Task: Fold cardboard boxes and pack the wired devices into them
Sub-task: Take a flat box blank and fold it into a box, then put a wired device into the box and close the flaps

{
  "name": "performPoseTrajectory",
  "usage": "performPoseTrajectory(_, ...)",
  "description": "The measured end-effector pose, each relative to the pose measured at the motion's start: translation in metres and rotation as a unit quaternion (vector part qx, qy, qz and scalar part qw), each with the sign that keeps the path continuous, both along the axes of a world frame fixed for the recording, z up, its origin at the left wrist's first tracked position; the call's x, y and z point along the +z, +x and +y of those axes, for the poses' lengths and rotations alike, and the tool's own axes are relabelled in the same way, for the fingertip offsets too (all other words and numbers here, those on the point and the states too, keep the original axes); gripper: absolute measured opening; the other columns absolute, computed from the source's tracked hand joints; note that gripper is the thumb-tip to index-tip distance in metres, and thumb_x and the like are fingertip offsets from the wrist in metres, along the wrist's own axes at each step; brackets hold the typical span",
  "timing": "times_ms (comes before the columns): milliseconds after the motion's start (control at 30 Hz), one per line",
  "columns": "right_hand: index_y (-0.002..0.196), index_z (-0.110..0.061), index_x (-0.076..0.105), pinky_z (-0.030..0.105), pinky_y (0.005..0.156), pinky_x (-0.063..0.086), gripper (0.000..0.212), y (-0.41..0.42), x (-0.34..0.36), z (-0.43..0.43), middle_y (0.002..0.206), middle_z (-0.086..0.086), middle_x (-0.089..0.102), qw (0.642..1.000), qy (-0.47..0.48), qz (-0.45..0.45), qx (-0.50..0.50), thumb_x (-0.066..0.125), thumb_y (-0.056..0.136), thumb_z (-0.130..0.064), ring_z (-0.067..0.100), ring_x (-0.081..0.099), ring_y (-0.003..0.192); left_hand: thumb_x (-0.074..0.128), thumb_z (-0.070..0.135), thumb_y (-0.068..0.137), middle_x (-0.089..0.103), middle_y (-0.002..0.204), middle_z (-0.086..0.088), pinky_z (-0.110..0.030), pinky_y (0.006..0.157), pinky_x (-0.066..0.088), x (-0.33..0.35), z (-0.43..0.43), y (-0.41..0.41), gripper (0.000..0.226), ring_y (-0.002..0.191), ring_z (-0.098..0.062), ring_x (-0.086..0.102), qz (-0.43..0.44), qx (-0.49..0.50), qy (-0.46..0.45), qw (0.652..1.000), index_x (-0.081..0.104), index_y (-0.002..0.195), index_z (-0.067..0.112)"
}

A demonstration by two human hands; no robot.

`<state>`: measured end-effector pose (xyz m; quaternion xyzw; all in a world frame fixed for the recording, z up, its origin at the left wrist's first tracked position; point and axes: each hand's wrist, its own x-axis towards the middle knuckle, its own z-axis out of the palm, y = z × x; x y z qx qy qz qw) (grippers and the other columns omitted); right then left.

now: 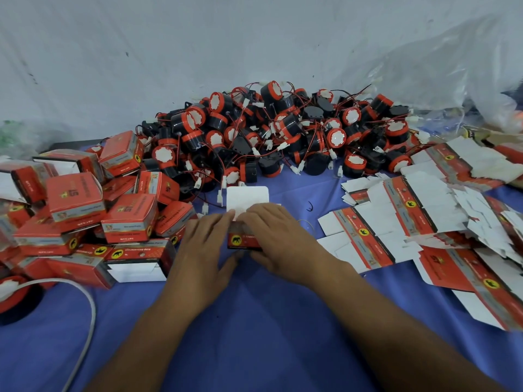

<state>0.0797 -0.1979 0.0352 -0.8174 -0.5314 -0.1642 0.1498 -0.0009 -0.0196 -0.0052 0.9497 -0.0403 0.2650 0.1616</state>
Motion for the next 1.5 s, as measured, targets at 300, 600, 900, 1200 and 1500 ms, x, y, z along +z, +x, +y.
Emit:
performPoseTrajectory(300, 0.115, -0.001, 0.056, 0.040, 0.101, 0.037, 0.044, 0.003, -0.004, 0.001, 0.125, 0.016, 0.056, 0.997, -0.055, 0.001, -0.056, 0.065, 0.072, 0.002, 0.037, 0.048, 0.121, 0.085, 0.024, 0.068, 0.051, 0.141, -0.020, -0.059, 0.105, 0.042, 0.005, -0.004, 0.003, 0.072, 0.135, -0.041, 0.043, -0.029, 0.007, 0.121, 0.992, 0.055, 0.130, 0.003)
performPoseTrajectory(600, 0.122, -0.011, 0.049, 0.033, 0.076, 0.038, 0.049, 0.007, -0.010, 0.004, 0.126, 0.008, 0.058, 0.958, -0.047, 0.201, -0.200, 0.063, 0.092, -0.047, 0.028, 0.057, 0.109, 0.070, 0.041, 0.085, 0.059, 0.106, 0.010, -0.013, 0.077, 0.044, -0.004, -0.008, 0.003, 0.032, 0.091, -0.003, 0.059, 0.046, 0.043, -0.151, 0.986, 0.060, 0.109, 0.021)
performPoseTrajectory(900, 0.110, -0.020, 0.051, 0.035, 0.068, 0.046, 0.041, 0.031, 0.000, -0.009, 0.088, 0.008, 0.068, 0.924, 0.106, 0.281, -0.238, 0.041, 0.099, -0.058, 0.029, 0.063, 0.084, 0.075, 0.042, 0.082, 0.061, 0.088, 0.003, -0.019, 0.065, 0.048, 0.002, -0.005, -0.001, 0.028, 0.081, -0.006, 0.056, 0.089, 0.037, -0.328, 0.940, 0.051, 0.093, 0.036)
performPoseTrajectory(1200, 0.142, -0.004, 0.042, 0.048, 0.110, 0.030, 0.049, 0.207, 0.003, -0.068, 0.143, 0.030, 0.038, 0.882, 0.004, 0.166, -0.441, 0.053, 0.099, -0.025, 0.047, 0.037, 0.130, 0.073, 0.048, 0.080, 0.045, 0.121, 0.020, -0.006, 0.082, 0.036, -0.001, -0.007, -0.002, 0.042, 0.114, 0.008, 0.041, 0.092, 0.023, -0.288, 0.953, 0.046, 0.112, 0.049)
performPoseTrajectory(1500, 0.131, -0.011, 0.047, 0.057, 0.105, 0.033, 0.032, 0.223, -0.019, -0.063, 0.137, 0.019, 0.040, 0.855, -0.043, 0.101, -0.507, 0.045, 0.100, -0.019, 0.047, 0.034, 0.129, 0.073, 0.048, 0.082, 0.051, 0.121, 0.026, -0.011, 0.087, 0.042, -0.002, -0.005, -0.002, 0.044, 0.111, 0.005, 0.047, 0.088, 0.001, -0.295, 0.952, 0.047, 0.117, 0.044)
